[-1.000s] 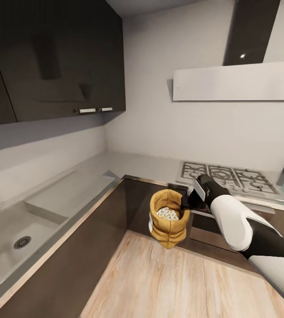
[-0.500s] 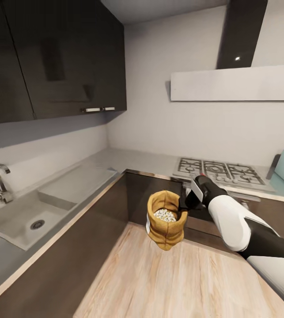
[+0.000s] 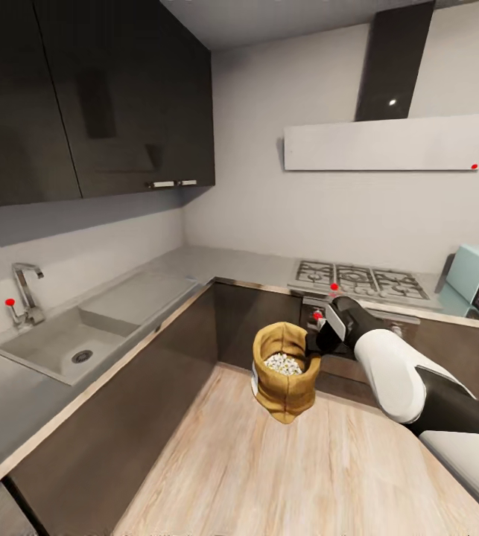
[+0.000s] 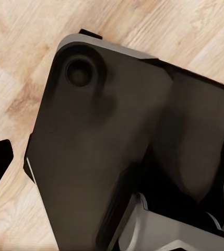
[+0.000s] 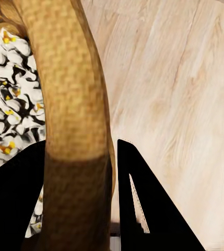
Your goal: In the kitchen, take the popcorn bag from the countertop, put it into the microwave, and heat it until the popcorn is cooked so the cooked popcorn ends up inside the bag.
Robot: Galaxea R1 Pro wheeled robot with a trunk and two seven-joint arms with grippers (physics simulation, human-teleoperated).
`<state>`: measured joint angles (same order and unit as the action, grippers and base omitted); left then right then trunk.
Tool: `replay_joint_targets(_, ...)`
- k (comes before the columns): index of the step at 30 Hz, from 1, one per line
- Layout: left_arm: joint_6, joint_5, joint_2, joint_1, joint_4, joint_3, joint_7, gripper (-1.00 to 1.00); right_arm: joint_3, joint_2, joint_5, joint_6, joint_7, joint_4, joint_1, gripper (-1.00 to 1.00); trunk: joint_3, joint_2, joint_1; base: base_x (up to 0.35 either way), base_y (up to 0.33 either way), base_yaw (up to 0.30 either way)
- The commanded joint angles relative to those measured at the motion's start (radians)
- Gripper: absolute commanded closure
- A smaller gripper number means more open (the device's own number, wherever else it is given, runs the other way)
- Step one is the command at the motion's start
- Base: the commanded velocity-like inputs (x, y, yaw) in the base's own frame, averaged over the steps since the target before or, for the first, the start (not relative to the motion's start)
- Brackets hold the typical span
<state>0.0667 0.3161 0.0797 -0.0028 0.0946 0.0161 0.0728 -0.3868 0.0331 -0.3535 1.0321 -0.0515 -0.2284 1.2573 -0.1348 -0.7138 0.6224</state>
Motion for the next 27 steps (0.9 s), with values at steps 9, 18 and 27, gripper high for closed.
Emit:
replay_joint_targets(9, 0.002, 0.004, 0.0, 0.0, 0.001, 0.002, 0.002, -1.0, -0.007, -0.035, -0.004, 0.005, -0.001, -0.01, 0.001, 1.0, 0.003, -0.001, 0.0, -0.015, 0.0, -0.175)
replay_joint_targets(18, 0.002, 0.005, 0.0, 0.0, 0.002, 0.002, 0.002, -1.0, -0.007, -0.067, -0.007, 0.008, -0.002, -0.013, 0.001, 1.0, 0.009, -0.001, 0.0, 0.0, 0.0, -0.279)
replay_joint_targets(27, 0.002, 0.005, 0.0, 0.0, 0.002, 0.002, 0.002, -1.0, -0.007, -0.083, -0.01, 0.006, -0.002, -0.012, 0.001, 1.0, 0.013, -0.001, 0.0, 0.0, 0.0, -0.285)
